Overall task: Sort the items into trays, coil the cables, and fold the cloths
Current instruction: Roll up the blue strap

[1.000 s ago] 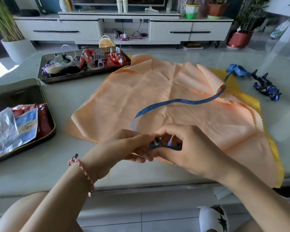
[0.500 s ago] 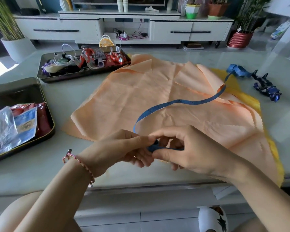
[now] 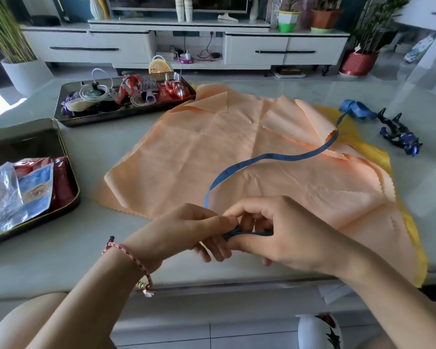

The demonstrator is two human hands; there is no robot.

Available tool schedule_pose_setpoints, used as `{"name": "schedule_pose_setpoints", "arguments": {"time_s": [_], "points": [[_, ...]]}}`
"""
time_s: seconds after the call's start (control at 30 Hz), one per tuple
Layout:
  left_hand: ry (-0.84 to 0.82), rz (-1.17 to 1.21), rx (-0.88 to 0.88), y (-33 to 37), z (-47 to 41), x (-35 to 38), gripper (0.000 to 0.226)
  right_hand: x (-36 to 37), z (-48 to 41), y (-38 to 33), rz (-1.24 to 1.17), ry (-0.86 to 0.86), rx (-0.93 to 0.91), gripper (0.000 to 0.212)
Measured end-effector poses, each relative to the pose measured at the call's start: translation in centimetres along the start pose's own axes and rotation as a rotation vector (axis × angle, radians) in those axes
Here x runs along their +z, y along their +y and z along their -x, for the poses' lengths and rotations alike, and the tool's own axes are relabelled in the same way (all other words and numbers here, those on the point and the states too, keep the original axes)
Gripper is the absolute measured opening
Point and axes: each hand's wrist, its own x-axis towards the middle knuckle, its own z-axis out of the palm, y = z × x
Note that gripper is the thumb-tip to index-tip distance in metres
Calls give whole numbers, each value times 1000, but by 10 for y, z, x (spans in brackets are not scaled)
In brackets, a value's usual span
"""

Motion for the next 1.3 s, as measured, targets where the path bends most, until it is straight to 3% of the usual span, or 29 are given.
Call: {"name": "schedule_pose_setpoints", "arguments": {"time_s": [0.07,0.2,0.3,0.37,0.47,0.53,0.63,0.7,0.8,0.93,1.03,1.17,1.3], "points": [[0,31,8,1,1,0,41,0,-1,-1,-49,7,-21,13],[142,109,63,-5,-4,2,62,5,-5,3,68,233,9,18],[189,108,100,-7,-5,6,54,13,-4,7,374,358,-42,28],[200,88,78,-7,-6,4,45,15,-5,8,446,362,-76,25],[155,112,2,-4,-4,-5,35,11,-6,5,177,183,-35,23],[97,134,-30,-3,-2,-8,39,7,-6,2,-15,49,-25,23],[45,202,-17,-2,-2,-4,41,7,-6,2,-104,68,-11,16],[75,255,3,-3,-3,-3,47,10,-7,4,-21,203,-3,17],[92,179,49,-6,-4,-3,63,13,-7,7,325,381,-32,26],[155,60,101,-9,-5,-1,44,16,-6,7,494,392,-95,27],[139,63,60,-8,-6,-7,22,11,-6,5,308,259,-44,25],[60,206,6,-6,-3,-12,24,2,-4,-1,-20,59,-29,22],[61,258,7,-9,-7,-9,28,5,-6,1,-6,153,-25,17]]}}
